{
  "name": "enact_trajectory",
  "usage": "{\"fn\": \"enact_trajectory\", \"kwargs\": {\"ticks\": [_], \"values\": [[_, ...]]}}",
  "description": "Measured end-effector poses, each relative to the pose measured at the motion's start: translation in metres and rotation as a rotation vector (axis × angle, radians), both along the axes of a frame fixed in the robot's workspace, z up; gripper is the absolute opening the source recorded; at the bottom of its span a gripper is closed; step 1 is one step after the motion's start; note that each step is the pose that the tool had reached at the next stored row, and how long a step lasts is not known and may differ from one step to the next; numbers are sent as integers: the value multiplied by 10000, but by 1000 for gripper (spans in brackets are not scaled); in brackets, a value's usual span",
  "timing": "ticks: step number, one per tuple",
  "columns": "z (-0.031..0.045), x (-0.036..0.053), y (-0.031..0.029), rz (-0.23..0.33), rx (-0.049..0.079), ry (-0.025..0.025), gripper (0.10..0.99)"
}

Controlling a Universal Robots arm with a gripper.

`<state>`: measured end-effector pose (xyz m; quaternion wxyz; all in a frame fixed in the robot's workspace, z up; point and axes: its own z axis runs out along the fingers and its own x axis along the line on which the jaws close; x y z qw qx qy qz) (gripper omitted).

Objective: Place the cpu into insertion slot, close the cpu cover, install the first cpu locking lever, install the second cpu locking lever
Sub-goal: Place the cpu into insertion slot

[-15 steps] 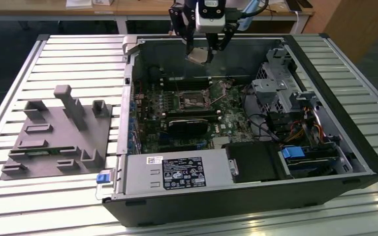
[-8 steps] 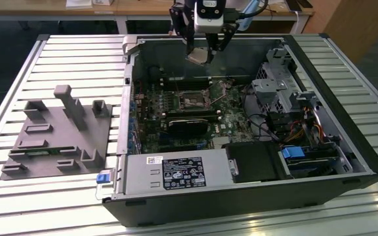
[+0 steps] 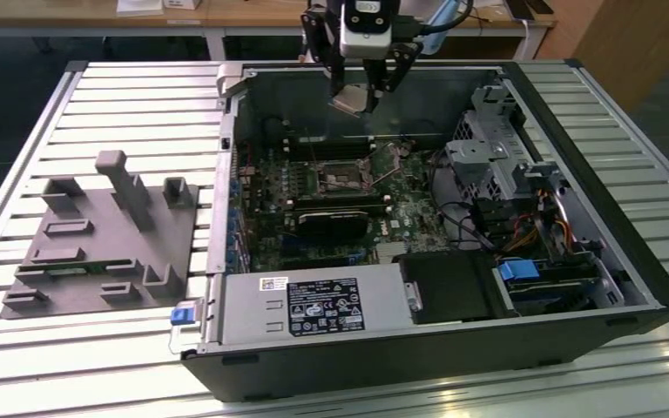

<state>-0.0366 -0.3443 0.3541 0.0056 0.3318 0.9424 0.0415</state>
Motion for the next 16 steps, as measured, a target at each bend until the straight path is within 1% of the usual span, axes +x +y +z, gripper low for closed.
{"fn": "enact_trajectory", "kwargs": {"ticks": [16], "values": [[-11,0,3,-890,-2,0,541]]}}
